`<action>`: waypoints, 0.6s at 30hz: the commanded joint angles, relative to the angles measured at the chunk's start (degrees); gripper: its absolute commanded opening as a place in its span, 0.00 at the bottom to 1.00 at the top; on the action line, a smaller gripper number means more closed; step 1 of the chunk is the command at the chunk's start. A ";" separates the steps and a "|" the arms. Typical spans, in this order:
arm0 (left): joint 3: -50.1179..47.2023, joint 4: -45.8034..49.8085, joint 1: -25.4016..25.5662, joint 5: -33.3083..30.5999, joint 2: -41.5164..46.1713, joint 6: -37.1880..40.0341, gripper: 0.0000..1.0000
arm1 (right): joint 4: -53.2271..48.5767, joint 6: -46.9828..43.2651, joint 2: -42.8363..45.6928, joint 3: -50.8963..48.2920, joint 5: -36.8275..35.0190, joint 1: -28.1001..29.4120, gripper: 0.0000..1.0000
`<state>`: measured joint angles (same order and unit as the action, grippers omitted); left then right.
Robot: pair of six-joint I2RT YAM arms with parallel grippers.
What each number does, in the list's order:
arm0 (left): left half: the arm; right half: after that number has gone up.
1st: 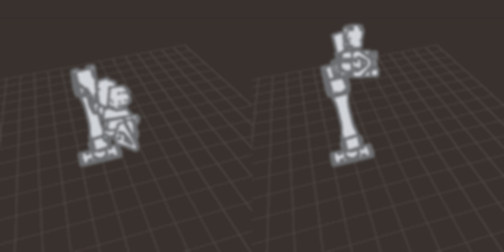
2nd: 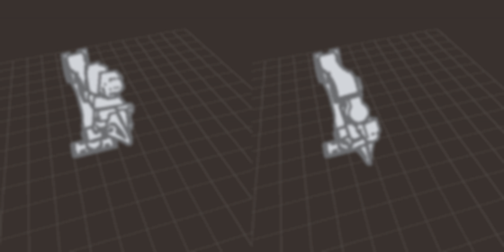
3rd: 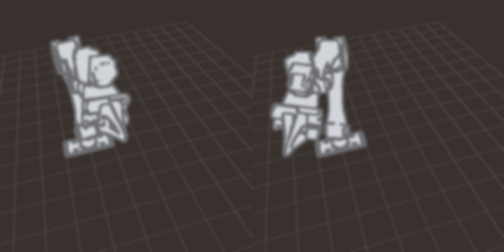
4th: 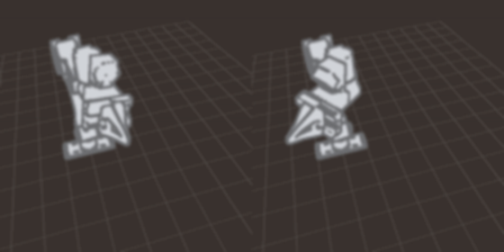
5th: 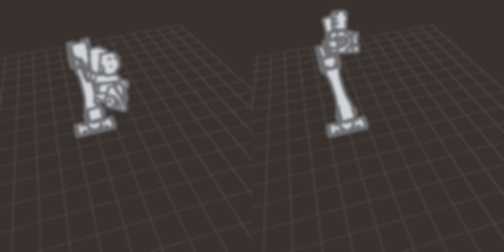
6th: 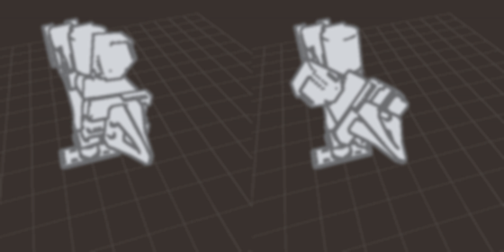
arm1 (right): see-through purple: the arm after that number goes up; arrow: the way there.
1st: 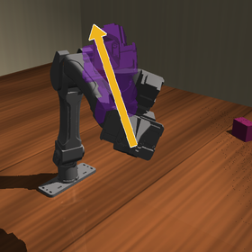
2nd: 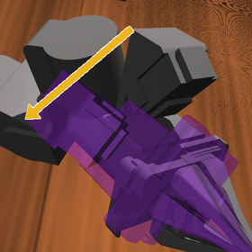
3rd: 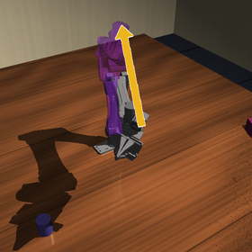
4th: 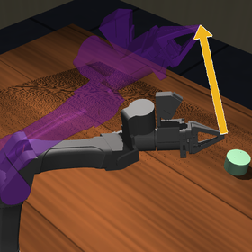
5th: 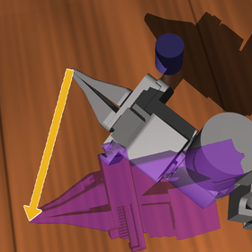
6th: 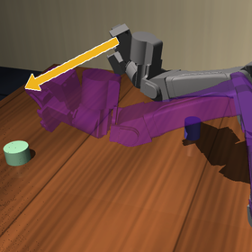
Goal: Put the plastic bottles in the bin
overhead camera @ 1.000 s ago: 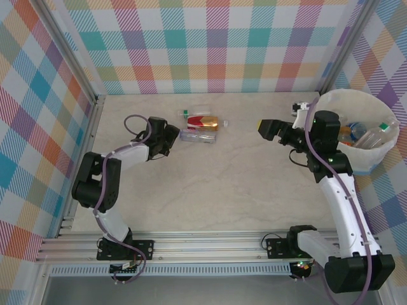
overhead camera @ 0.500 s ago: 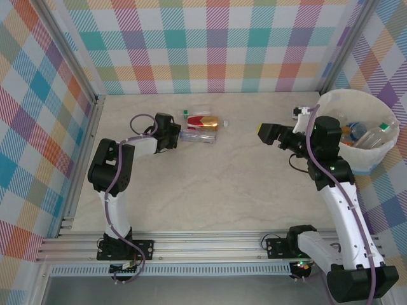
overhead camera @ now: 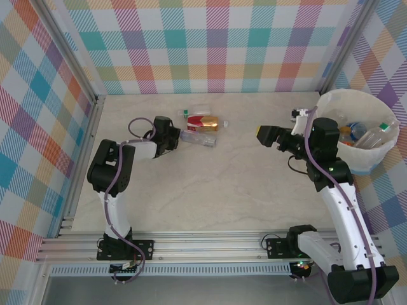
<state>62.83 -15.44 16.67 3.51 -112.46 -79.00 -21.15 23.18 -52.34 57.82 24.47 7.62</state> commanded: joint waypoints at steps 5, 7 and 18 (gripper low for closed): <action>-6.53 1.20 -0.49 3.61 10.61 12.98 0.03 | 3.50 -0.55 -1.10 -2.25 3.13 1.32 1.00; -7.76 -0.20 -0.49 7.91 12.78 18.00 0.00 | 5.89 -1.47 -2.27 -3.89 5.30 2.94 1.00; -8.63 -1.19 6.63 20.96 25.08 36.56 0.00 | 12.10 -10.56 -15.60 -4.82 2.79 18.57 1.00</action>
<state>54.13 -15.31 20.58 19.51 -90.15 -49.76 -12.14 16.21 -65.23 51.24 27.64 23.97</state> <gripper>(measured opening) 0.207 0.997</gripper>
